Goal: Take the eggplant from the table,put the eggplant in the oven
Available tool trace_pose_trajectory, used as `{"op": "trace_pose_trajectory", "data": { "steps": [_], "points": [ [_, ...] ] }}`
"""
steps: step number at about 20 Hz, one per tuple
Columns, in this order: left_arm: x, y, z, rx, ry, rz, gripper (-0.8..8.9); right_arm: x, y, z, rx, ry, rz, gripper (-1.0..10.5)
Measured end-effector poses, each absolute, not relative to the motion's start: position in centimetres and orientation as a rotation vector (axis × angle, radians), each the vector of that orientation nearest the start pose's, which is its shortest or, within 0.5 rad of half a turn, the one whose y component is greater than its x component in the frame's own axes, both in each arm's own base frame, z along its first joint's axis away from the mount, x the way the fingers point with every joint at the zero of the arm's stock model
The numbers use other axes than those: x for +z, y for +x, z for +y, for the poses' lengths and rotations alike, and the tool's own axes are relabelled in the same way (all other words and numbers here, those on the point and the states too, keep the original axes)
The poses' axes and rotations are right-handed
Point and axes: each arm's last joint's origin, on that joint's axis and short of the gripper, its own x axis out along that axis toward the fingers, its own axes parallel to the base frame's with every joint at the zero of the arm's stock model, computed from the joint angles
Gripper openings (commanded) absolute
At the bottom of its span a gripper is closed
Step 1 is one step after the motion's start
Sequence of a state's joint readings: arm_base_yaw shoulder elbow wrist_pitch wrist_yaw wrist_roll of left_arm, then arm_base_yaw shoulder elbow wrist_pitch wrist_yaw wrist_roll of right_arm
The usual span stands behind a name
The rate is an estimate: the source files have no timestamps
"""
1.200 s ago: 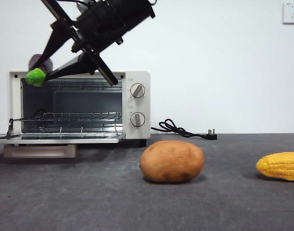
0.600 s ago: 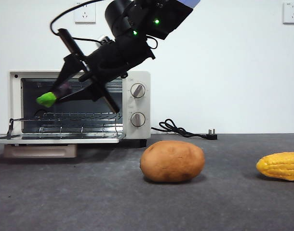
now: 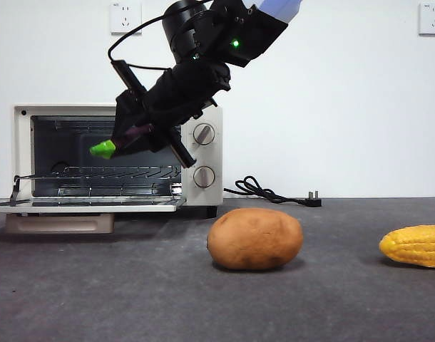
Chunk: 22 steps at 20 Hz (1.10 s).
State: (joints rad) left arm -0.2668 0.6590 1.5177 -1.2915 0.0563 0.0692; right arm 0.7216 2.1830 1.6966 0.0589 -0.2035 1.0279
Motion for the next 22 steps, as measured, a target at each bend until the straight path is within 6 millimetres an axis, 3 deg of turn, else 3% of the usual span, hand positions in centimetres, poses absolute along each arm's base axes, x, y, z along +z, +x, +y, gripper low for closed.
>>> {"op": "trace_pose_trajectory", "data": {
  "steps": [7,12,17,18,21,22],
  "points": [
    [44.9,1.2,-0.6,-0.375,0.125,0.423,-0.06,19.2,39.4,35.3,0.554,0.854,0.85,-0.1],
    [44.9,1.2,-0.6,-0.403,0.134,0.423,-0.06,21.1,40.1,35.5,0.518,0.861,0.75,-0.1],
    [44.7,1.2,-0.5,-0.383,0.146,0.44,-0.06,20.9,40.6,34.9,0.442,0.835,0.725,0.1],
    [44.7,1.2,-0.5,-0.382,0.146,0.441,-0.06,20.9,40.6,34.8,0.437,0.83,0.717,0.3],
    [44.7,1.2,-0.5,-0.382,0.147,0.44,-0.06,20.9,40.6,34.8,0.424,0.822,0.705,2.9],
    [44.7,1.2,-0.5,-0.381,0.147,0.44,-0.06,20.9,40.6,34.8,0.423,0.821,0.705,3.2]
  ]
}}
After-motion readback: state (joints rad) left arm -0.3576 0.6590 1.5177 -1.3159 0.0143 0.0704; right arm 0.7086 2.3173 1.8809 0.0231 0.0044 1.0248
